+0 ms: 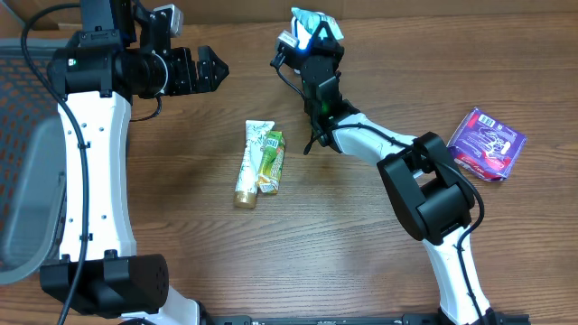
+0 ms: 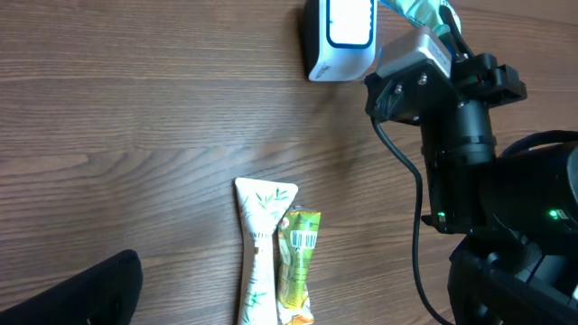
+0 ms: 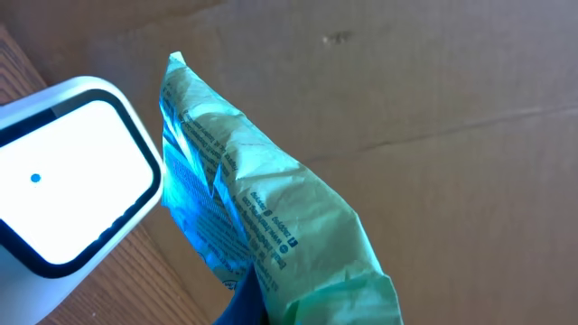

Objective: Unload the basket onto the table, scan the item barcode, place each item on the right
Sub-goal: 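Hold the mint-green packet's barcode up to the white scanner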

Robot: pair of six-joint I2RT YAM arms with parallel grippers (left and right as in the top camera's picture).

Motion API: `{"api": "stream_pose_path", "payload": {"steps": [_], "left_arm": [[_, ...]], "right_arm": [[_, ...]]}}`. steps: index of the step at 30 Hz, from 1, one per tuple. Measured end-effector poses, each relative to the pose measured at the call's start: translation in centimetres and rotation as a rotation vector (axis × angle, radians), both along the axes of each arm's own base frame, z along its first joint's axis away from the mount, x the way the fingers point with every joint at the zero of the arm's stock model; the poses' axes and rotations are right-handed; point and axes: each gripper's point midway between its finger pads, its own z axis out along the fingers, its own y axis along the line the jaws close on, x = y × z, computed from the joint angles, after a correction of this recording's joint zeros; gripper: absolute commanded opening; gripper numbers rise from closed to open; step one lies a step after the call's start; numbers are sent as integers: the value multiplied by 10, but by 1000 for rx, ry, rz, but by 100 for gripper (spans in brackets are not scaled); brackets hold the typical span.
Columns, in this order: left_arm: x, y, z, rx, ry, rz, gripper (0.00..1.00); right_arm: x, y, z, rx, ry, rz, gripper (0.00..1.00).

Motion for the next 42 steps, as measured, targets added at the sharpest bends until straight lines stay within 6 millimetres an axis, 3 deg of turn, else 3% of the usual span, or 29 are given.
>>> {"api": "stream_pose_path", "payload": {"steps": [7,33,42], "left_arm": [[0,0,0,0,0,0,99],[0,0,0,0,0,0,100],[0,0,0,0,0,0,99]], "right_arm": [[3,-6,-9,-30,38,0,4],[4,-11,-9,-171,51,-5,4],[-3,-10,-5,-84,64,-39,4]]}}
